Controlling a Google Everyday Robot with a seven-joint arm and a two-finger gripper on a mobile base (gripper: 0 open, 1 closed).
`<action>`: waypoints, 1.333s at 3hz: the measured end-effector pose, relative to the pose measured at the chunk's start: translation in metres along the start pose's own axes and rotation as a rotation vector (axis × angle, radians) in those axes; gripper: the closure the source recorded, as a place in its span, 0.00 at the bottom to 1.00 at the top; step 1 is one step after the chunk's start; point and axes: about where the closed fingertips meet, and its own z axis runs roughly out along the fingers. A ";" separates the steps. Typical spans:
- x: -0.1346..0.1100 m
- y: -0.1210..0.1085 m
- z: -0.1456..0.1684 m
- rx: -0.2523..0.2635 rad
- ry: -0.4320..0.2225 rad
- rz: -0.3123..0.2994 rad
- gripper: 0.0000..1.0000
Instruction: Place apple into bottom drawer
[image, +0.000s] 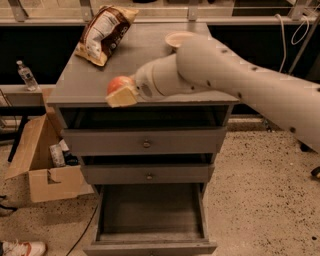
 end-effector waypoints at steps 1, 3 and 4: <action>0.038 0.028 -0.001 0.011 -0.075 0.061 1.00; 0.078 0.055 -0.012 0.075 -0.199 0.122 1.00; 0.076 0.056 -0.013 0.071 -0.198 0.122 1.00</action>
Offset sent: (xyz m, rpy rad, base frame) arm -0.0926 -0.0925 -0.1217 0.3046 -0.0349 -0.2863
